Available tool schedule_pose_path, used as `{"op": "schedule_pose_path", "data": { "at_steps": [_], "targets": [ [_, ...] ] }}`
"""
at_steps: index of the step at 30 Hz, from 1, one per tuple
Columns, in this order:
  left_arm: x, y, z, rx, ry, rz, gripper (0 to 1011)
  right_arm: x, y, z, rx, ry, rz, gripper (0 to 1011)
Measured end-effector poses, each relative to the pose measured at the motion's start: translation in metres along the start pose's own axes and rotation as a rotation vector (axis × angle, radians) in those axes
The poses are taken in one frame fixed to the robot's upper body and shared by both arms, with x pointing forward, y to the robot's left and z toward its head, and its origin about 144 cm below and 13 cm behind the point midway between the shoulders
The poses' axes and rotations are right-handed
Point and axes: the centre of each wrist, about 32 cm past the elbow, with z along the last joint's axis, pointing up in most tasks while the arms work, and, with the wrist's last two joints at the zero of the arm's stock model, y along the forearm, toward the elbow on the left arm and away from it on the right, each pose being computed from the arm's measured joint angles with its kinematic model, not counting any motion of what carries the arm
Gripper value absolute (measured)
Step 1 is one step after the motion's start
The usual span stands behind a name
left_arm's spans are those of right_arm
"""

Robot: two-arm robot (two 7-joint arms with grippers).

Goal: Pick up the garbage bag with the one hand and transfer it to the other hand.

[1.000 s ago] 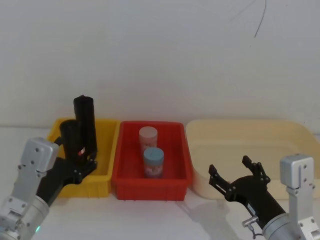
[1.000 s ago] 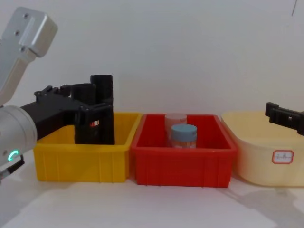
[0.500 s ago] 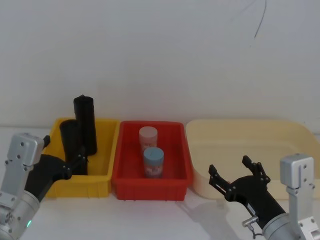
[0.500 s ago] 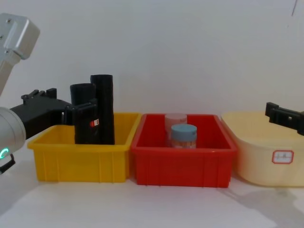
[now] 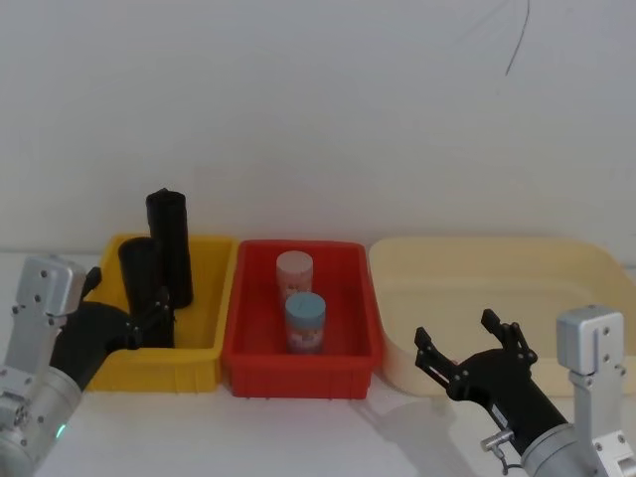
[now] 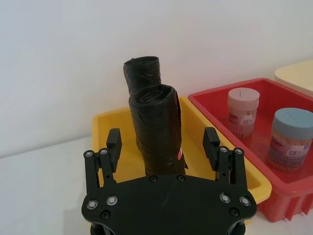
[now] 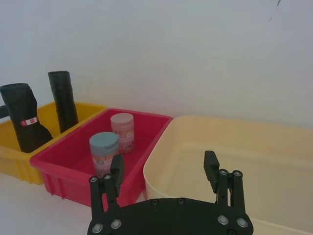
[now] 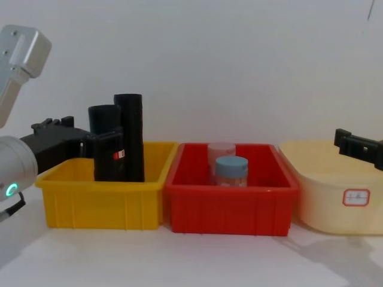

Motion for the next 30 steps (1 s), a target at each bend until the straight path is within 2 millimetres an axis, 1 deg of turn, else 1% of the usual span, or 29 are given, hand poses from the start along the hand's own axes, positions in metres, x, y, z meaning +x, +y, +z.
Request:
{"op": "schedule_pose_path", "data": {
  "at_steps": [13, 23, 25, 30],
  "targets": [
    [0.0, -0.019, -0.004, 0.008, 0.029, -0.013, 1001, 0.0, 0.0, 0.0, 0.0, 0.0, 0.0, 1001],
    [0.002, -0.038, -0.008, 0.007, 0.05, -0.007, 1000, 0.0, 0.0, 0.0, 0.0, 0.0, 0.0, 1001],
    [0.002, -0.04, -0.008, 0.008, 0.053, -0.006, 979, 0.0, 0.0, 0.0, 0.0, 0.0, 0.0, 1001],
    [0.003, -0.049, -0.01, 0.013, 0.064, -0.003, 865, 0.0, 0.0, 0.0, 0.0, 0.0, 0.0, 1001]
  ]
}}
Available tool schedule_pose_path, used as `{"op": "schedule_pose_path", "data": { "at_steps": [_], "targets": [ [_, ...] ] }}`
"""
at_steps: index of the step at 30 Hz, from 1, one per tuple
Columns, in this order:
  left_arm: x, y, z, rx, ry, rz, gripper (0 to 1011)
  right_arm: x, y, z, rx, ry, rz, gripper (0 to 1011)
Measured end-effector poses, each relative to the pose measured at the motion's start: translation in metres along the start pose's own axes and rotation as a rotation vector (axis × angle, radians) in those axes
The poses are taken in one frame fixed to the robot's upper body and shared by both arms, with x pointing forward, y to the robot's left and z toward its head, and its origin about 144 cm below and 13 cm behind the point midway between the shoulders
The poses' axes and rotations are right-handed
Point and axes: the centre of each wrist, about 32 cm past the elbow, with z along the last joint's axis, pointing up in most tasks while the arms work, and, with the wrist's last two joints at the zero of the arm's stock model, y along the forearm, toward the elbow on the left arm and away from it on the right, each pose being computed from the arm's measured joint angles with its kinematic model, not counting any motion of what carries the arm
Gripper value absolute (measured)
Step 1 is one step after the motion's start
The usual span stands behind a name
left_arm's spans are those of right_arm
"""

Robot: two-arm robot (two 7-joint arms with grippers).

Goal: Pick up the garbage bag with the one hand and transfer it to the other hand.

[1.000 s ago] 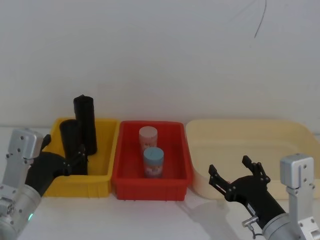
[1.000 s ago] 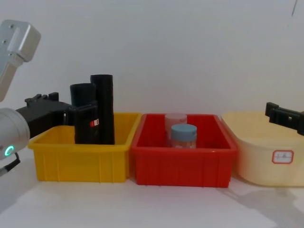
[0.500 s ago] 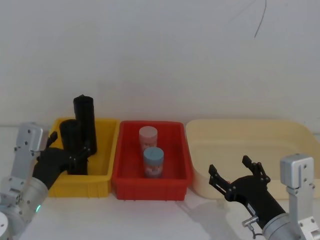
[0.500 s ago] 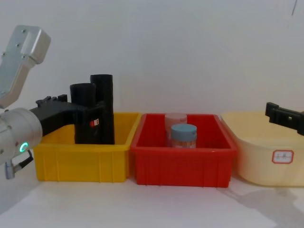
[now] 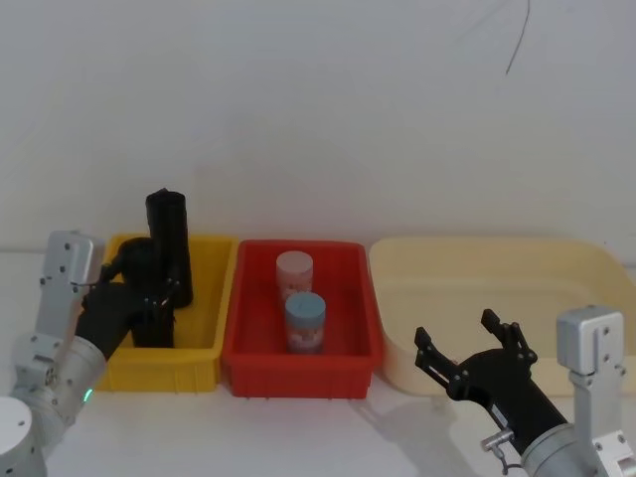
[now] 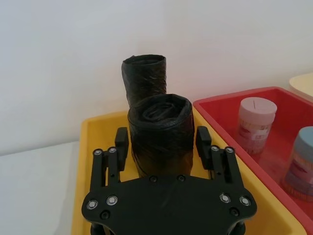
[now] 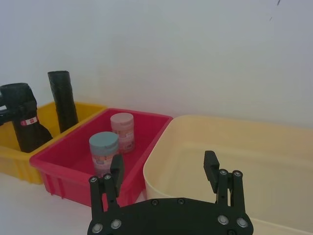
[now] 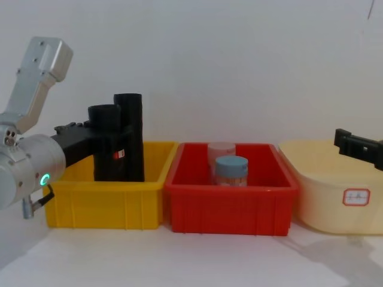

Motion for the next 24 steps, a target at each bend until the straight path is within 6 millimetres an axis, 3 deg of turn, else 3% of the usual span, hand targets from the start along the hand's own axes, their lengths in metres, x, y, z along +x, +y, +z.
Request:
{"op": "schedule_pose_path", "data": {
  "at_steps": [11, 24],
  "targets": [
    [0.0, -0.006, 0.001, -0.003, 0.016, 0.004, 546, 0.0, 0.0, 0.0, 0.0, 0.0, 0.0, 1001],
    [-0.008, 0.002, 0.02, -0.079, 0.02, -0.038, 436, 0.0, 0.0, 0.0, 0.0, 0.0, 0.0, 1001]
  ]
}}
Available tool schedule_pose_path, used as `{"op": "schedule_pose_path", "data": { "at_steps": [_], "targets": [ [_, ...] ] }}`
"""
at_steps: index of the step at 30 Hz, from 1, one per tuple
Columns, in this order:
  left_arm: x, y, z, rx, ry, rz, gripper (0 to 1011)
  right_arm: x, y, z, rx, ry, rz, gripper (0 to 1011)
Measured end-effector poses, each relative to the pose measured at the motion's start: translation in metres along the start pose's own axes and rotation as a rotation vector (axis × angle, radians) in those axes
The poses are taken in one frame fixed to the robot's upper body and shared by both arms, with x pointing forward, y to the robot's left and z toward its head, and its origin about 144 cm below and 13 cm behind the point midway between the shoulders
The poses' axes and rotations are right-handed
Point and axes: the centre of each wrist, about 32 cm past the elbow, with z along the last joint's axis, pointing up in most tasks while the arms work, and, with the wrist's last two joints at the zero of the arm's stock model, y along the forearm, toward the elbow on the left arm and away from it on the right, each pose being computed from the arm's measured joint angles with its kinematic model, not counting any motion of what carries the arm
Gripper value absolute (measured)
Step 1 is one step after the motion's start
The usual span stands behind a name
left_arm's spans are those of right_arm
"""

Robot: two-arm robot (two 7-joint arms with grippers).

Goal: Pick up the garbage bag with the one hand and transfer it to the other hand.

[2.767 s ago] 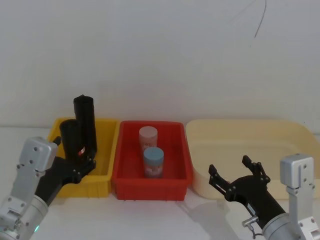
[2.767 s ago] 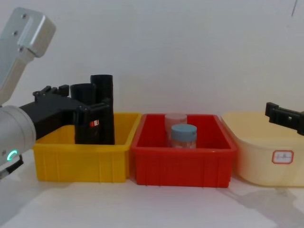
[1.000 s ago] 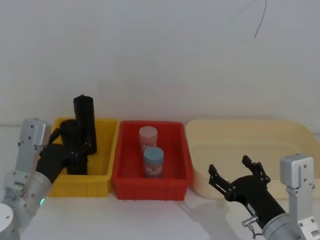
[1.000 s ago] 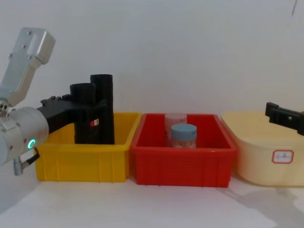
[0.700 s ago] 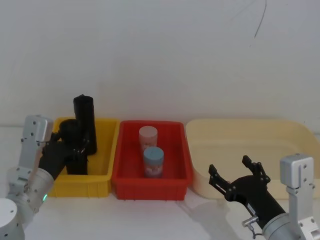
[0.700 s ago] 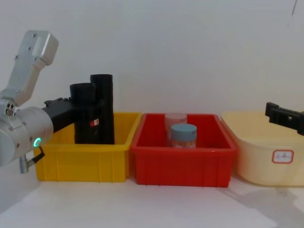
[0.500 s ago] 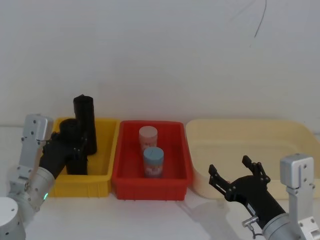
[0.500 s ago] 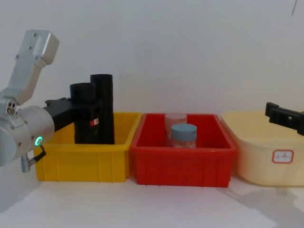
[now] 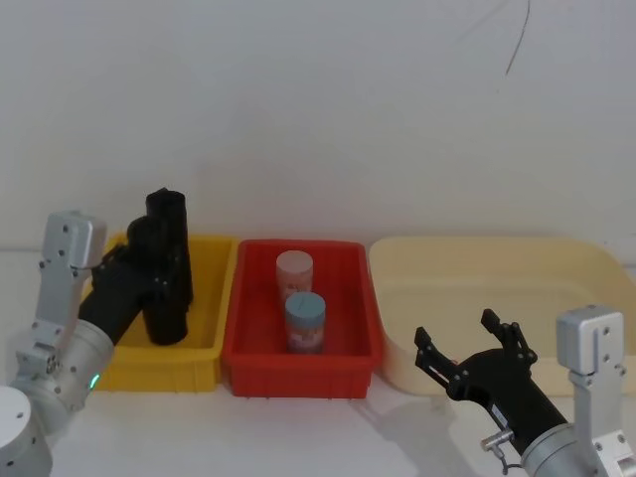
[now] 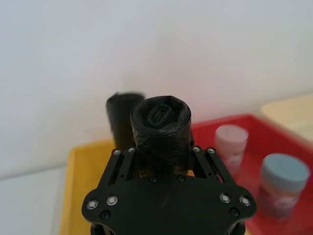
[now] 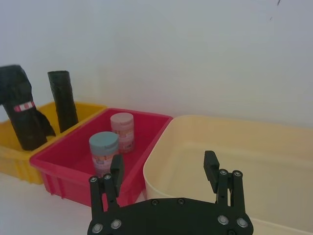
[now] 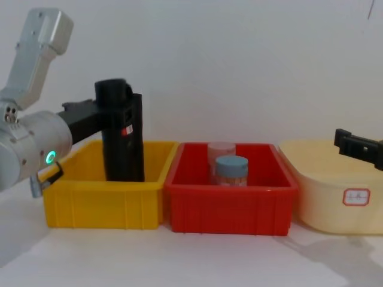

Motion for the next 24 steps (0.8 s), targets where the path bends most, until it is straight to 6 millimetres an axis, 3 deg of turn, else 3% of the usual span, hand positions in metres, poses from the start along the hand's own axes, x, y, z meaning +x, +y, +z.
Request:
{"op": "schedule_pose_path", "data": {
  "at_steps": [24],
  "targets": [
    [-0.023, -0.012, 0.044, -0.192, 0.091, -0.292, 381, 0.0, 0.0, 0.0, 0.0, 0.0, 0.0, 1001]
  ]
}}
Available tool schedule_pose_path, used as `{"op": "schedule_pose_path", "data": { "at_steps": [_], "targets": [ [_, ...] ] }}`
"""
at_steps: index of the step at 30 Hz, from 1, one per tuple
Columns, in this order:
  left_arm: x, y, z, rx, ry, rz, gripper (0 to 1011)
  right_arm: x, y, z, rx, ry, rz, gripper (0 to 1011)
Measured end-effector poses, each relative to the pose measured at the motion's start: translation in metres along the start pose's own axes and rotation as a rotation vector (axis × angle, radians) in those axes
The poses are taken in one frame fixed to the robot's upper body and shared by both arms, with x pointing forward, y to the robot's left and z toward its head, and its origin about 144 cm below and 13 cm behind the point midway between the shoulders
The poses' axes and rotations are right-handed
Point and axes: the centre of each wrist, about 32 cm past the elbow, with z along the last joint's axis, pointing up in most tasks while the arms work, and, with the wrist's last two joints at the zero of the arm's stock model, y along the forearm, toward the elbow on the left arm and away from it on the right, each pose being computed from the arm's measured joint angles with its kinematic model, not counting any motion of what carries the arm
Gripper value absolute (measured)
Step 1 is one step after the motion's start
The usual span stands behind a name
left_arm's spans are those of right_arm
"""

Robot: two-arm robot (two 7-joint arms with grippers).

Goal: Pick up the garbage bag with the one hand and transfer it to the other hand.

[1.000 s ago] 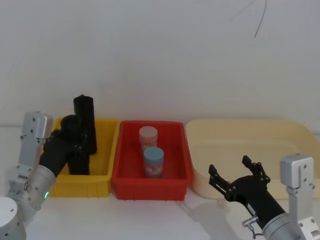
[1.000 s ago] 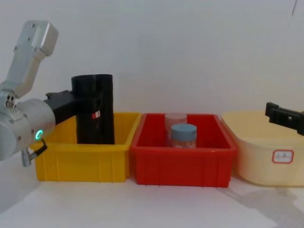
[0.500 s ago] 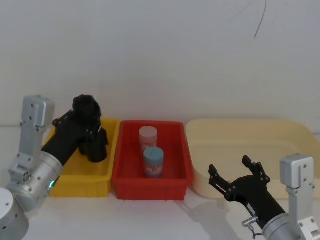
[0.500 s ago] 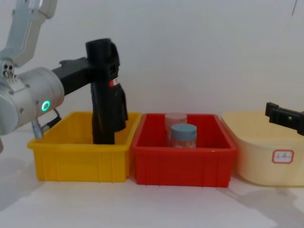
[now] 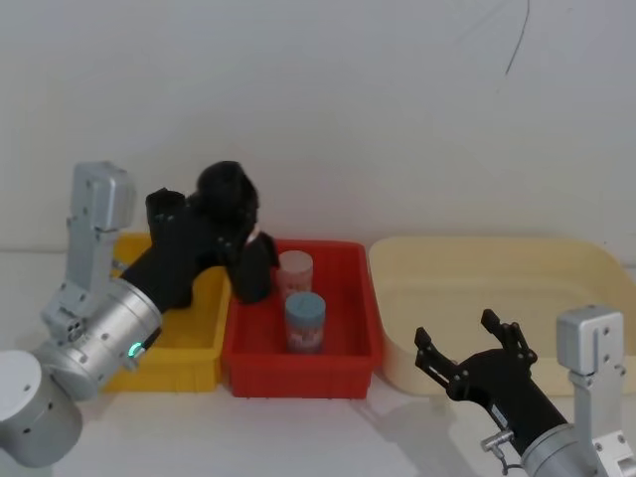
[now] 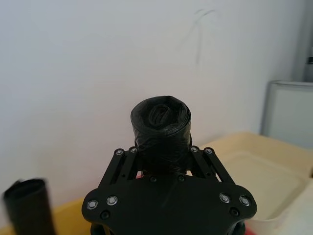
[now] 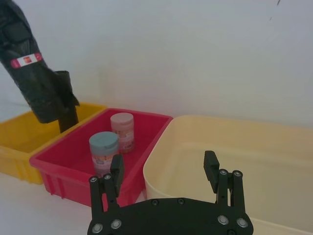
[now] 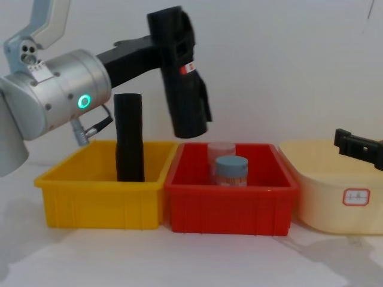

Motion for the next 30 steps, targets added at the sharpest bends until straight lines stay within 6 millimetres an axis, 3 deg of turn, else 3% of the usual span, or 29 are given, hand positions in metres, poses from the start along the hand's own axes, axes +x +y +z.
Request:
{"op": "schedule_pose_path", "data": {
  "at_steps": [20, 30],
  "targets": [
    [-0.031, -0.038, -0.002, 0.017, 0.085, -0.319, 381, 0.0, 0.0, 0.0, 0.0, 0.0, 0.0, 1001],
    [-0.041, -0.048, -0.008, 0.046, 0.1, -0.382, 381, 0.0, 0.0, 0.0, 0.0, 0.0, 0.0, 1001]
  ]
}}
